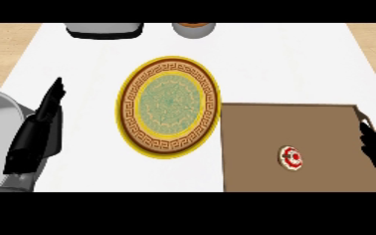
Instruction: Pick the cupcake from the tray and place it in the plate
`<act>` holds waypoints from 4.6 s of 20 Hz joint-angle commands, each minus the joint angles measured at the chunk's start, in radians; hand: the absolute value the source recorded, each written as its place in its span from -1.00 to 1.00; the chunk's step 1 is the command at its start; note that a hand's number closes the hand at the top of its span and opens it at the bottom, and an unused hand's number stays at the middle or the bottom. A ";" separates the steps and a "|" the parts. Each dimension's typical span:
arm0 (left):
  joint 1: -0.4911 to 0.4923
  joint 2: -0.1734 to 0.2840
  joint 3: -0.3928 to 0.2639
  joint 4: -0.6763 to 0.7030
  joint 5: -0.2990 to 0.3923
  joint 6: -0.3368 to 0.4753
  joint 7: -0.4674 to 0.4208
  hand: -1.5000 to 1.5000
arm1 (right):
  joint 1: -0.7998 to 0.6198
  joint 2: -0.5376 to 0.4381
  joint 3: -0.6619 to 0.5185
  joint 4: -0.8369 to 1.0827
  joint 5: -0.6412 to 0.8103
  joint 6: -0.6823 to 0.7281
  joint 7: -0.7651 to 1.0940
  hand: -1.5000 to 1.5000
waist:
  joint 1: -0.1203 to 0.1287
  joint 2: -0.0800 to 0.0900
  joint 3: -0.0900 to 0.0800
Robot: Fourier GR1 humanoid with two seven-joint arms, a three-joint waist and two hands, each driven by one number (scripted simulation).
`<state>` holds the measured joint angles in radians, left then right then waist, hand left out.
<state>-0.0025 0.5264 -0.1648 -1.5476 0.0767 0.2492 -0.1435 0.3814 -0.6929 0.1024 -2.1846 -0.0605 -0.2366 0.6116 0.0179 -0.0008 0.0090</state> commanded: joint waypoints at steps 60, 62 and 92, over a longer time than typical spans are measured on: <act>-0.029 -0.071 0.075 0.070 -0.090 -0.128 0.050 0.00 | -1.043 0.043 0.154 1.191 0.591 0.201 -0.788 1.00 | 0.075 0.029 -0.005; -0.006 -0.104 0.057 0.084 -0.115 -0.095 0.034 0.00 | -1.087 0.033 0.102 1.236 0.562 0.172 -0.873 1.00 | 0.059 0.025 -0.006; 0.088 -0.110 0.123 0.053 -0.135 -0.122 0.022 0.00 | -1.378 0.628 0.293 1.118 0.514 0.368 -0.614 1.00 | 0.005 0.003 -0.010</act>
<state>0.0362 0.4225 -0.0418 -1.5560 -0.0503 0.1334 -0.1192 -0.9821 -0.1707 0.3282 -1.1101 0.4010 0.1546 -0.0796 0.0140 -0.0059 0.0137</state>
